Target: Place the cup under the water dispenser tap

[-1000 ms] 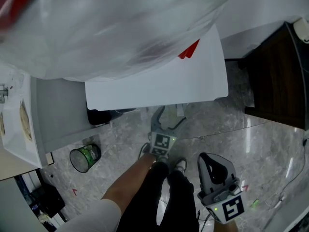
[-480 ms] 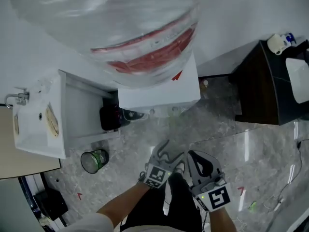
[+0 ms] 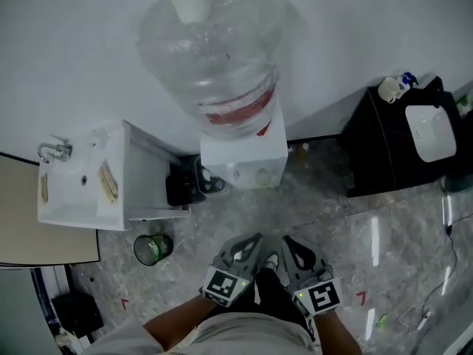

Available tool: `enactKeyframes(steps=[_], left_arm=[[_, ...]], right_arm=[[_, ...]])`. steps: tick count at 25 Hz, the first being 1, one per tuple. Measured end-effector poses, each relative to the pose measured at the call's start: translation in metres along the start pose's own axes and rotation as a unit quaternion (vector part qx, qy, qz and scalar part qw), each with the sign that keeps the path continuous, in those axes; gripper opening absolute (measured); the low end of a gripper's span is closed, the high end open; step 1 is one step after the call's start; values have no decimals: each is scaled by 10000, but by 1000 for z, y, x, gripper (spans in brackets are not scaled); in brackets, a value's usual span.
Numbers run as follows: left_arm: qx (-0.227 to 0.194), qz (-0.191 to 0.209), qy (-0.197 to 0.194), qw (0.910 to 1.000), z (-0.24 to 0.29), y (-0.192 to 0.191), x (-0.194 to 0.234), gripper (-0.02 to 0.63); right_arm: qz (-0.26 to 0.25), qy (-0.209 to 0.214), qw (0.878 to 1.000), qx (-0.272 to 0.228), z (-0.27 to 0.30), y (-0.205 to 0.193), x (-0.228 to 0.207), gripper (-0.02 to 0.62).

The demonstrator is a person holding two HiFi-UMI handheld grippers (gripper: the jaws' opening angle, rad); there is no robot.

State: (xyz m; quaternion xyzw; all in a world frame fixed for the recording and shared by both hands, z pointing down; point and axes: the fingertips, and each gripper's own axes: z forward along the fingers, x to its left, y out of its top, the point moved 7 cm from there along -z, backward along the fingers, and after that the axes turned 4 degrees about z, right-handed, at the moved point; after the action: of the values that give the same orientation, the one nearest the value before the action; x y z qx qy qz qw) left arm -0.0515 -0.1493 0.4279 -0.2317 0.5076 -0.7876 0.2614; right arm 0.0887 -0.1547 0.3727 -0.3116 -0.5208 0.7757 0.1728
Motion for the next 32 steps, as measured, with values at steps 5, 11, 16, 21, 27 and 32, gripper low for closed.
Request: enactKeyframes(steps=[5,11,16,21,27,32], left_arm=[[-332,-351,86,9988,-34,60,-30,6],[-561,-288,165,9979,-57,91,-52,5],[-722,-173,255,9969,-67,102,-57,5],[-797,-140,315,9962,-77,103,-65,5],[-812,-108,309,9962,-86,98,-72,5],[-844,-118,306,9959,-94,94,-79,5]], right_arm=[[-107,78,9999,-30,-28,24,19,15],[-275,113,9995,-135,-48,42,39,15],[-414,125,9987,-272,-57,52,45,15],[-469,125,9984,-280,-63,56,53,15],[-540,190,9980,-272,-69,53,63,15],[-556,198,9978,-290,-75,49,71,15]])
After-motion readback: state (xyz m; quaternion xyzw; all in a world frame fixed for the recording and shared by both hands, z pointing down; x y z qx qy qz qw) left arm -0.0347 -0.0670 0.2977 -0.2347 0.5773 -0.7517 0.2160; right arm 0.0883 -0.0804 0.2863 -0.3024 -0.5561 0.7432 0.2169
